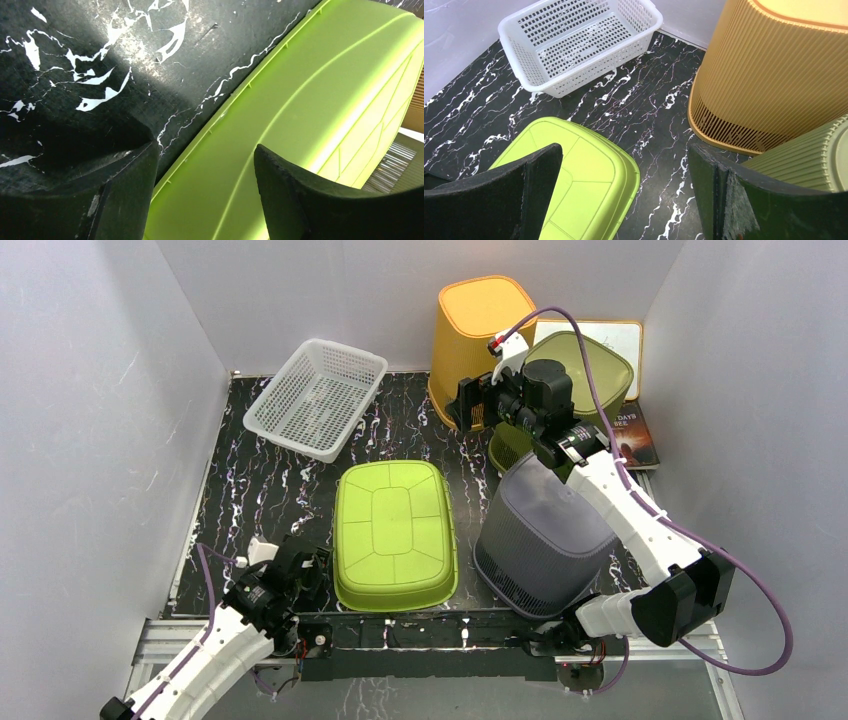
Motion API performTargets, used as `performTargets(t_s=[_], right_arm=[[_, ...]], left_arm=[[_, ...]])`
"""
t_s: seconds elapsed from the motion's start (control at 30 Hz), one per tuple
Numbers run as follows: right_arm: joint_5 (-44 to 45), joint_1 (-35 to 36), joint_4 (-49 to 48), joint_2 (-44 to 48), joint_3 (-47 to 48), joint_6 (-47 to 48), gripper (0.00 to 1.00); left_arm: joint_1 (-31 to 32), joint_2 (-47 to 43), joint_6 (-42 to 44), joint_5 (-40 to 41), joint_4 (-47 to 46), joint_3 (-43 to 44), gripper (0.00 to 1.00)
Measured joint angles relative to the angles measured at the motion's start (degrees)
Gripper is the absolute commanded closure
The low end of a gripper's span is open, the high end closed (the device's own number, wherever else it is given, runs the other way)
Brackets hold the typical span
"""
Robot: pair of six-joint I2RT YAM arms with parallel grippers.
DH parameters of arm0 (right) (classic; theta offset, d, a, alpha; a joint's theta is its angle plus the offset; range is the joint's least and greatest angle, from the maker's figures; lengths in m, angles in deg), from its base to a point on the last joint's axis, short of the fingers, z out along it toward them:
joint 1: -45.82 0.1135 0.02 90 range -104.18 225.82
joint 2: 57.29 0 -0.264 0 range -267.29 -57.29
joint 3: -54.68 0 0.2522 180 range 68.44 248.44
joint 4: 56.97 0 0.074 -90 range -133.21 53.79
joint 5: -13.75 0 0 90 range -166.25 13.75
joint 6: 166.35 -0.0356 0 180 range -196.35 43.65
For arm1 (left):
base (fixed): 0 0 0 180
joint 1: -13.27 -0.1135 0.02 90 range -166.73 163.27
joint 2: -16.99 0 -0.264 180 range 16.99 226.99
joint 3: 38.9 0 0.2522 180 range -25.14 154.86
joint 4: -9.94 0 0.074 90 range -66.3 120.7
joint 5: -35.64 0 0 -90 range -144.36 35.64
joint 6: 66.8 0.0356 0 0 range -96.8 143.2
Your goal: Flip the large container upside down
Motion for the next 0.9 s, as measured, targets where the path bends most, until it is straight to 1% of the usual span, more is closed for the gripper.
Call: performTargets(t_s=[0.2, 0.3, 0.4, 0.57, 0.77, 0.9], right_arm=[[-0.2, 0.0, 0.0, -0.4, 0.0, 0.0, 0.04], [-0.4, 0.0, 0.0, -0.9, 0.0, 0.0, 0.04], [-0.4, 0.0, 0.0, -1.4, 0.1, 0.0, 0.03], [0.4, 0.0, 0.4, -5.1, 4.1, 0.5, 0.02], [2.0, 0.0, -1.6, -12.4, 10.2, 2.1, 0.02], [2.5, -0.2, -3.8, -18.2, 14.8, 2.9, 0.02]], left_arm=[[0.0, 4.0, 4.5, 2.2, 1.3, 5.4, 0.34], [0.0, 6.0, 8.9, 3.9, 0.7, 8.5, 0.34], [0.0, 10.0, 13.8, 5.4, -0.8, 12.0, 0.34], [0.0, 18.8, 25.1, 7.6, -5.2, 20.0, 0.34], [0.0, 30.9, 42.3, 8.4, -12.4, 33.7, 0.33], [0.0, 35.5, 51.6, 9.6, -17.0, 37.8, 0.31]])
